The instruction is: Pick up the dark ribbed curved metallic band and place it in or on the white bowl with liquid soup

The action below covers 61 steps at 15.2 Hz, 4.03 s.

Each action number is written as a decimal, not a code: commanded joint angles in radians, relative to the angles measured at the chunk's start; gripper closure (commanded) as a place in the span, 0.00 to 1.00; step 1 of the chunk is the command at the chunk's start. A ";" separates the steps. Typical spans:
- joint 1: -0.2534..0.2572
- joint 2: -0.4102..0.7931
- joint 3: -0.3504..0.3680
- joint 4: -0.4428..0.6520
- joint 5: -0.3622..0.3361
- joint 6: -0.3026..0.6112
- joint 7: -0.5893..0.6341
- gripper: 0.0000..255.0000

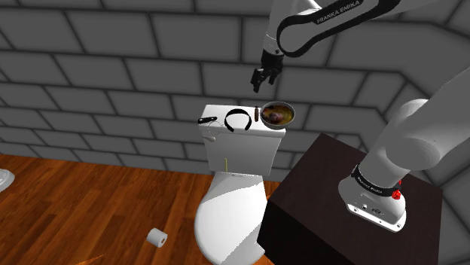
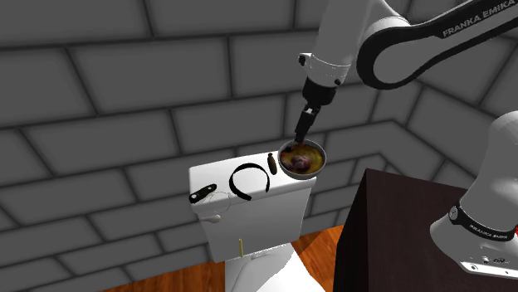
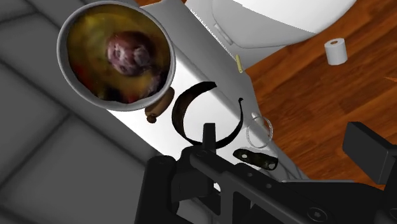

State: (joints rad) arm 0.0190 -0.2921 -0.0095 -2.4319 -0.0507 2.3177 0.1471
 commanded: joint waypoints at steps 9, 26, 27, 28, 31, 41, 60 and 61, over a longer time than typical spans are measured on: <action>-0.004 0.380 -0.004 0.120 -0.007 0.258 0.007 0.00; -0.010 1.056 -0.003 0.635 -0.003 0.414 0.008 0.00; -0.010 1.084 -0.002 0.664 -0.003 0.412 0.007 0.00; -0.011 1.097 -0.002 0.673 -0.003 0.417 0.007 0.00; -0.011 1.139 -0.003 0.701 -0.003 0.430 0.007 0.00; -0.012 1.189 -0.003 0.738 -0.003 0.444 0.007 0.00; -0.013 1.093 -0.001 0.693 -0.002 0.393 0.004 1.00; -0.013 1.081 -0.001 0.688 -0.002 0.386 0.004 1.00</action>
State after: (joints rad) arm 0.0041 0.8035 -0.0101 -1.7348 -0.0526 2.7088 0.1497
